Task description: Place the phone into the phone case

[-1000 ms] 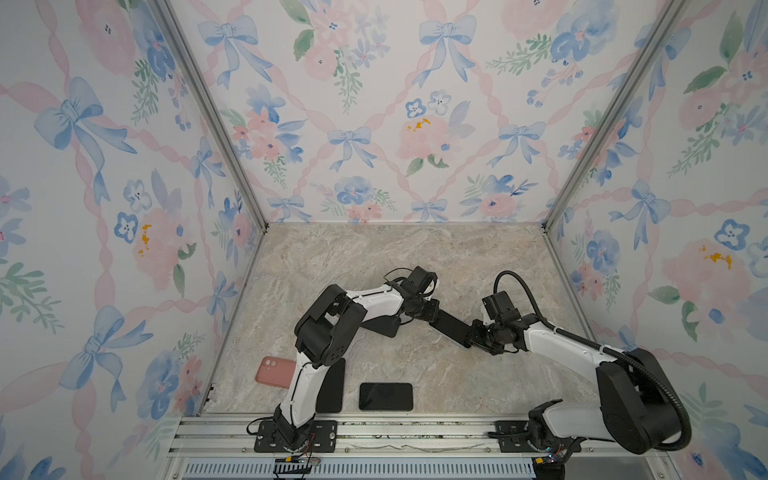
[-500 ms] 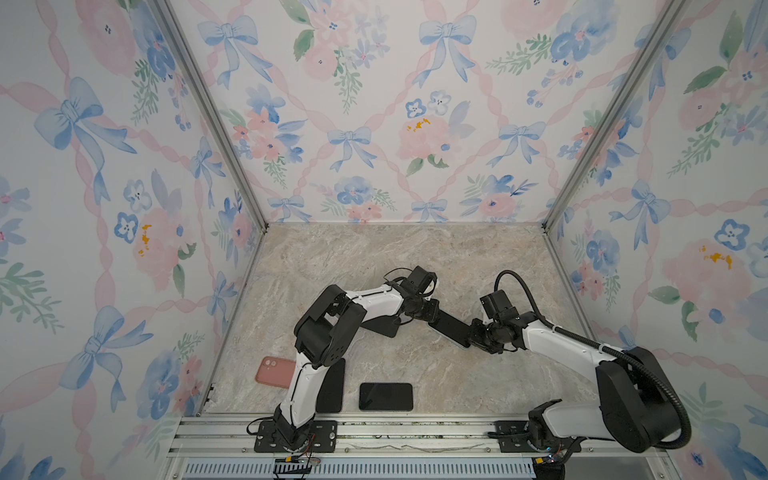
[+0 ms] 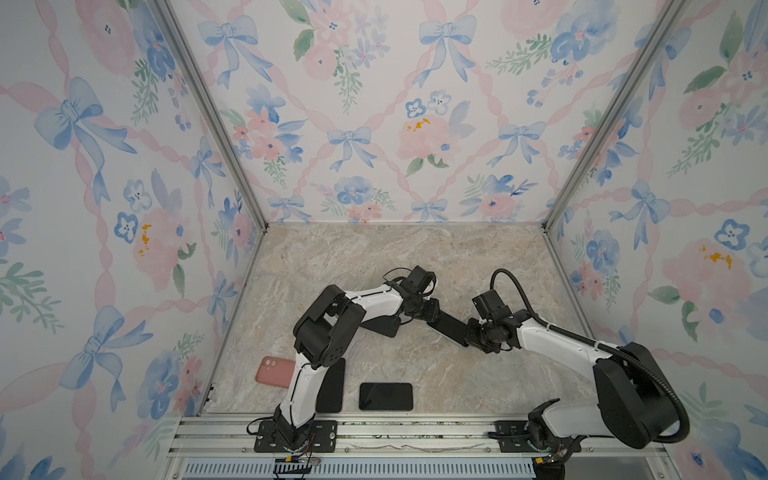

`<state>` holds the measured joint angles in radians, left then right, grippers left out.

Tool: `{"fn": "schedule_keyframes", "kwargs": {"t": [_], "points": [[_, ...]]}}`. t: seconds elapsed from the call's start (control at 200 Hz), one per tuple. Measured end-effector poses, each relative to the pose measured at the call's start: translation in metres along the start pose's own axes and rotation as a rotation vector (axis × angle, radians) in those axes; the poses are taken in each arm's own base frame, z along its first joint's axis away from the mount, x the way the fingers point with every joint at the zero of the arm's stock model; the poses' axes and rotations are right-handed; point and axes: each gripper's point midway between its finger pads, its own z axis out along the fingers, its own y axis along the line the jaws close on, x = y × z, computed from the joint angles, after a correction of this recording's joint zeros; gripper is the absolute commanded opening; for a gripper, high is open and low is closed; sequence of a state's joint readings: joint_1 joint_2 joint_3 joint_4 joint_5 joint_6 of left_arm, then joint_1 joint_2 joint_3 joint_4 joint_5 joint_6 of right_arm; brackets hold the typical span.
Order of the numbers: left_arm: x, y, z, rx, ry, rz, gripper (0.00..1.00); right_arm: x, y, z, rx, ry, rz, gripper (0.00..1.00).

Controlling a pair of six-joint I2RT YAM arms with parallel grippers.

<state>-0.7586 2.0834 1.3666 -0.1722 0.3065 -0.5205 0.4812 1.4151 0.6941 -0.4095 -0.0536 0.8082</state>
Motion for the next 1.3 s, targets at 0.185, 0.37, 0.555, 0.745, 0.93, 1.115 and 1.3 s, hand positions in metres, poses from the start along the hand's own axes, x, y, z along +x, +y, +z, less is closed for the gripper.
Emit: {"fn": "schedule_keyframes", "kwargs": {"t": [0.185,0.37,0.555,0.745,0.93,1.115,1.3], "points": [[0.0,-0.001,-0.001,0.005,-0.008,-0.001,0.44,0.0,0.001,0.0,0.005,-0.004,-0.006,0.23],[0.0,-0.001,-0.001,0.007,-0.013,0.0,0.44,-0.001,0.003,-0.003,0.004,-0.01,-0.024,0.27],[0.005,-0.001,-0.004,0.023,-0.013,0.001,0.47,0.001,0.003,-0.004,-0.004,-0.006,-0.058,0.36],[0.015,-0.005,-0.008,0.06,0.019,-0.004,0.5,0.005,0.001,-0.008,-0.013,0.0,-0.073,0.41],[0.019,-0.006,-0.01,0.078,0.03,-0.009,0.53,0.005,0.001,-0.008,-0.012,0.001,-0.071,0.42],[0.021,-0.007,-0.011,0.084,0.037,-0.01,0.52,0.007,0.0,-0.008,-0.004,0.003,-0.06,0.36],[0.022,-0.007,-0.012,0.086,0.038,-0.011,0.52,0.011,-0.001,-0.008,0.011,0.009,-0.051,0.35]]}}
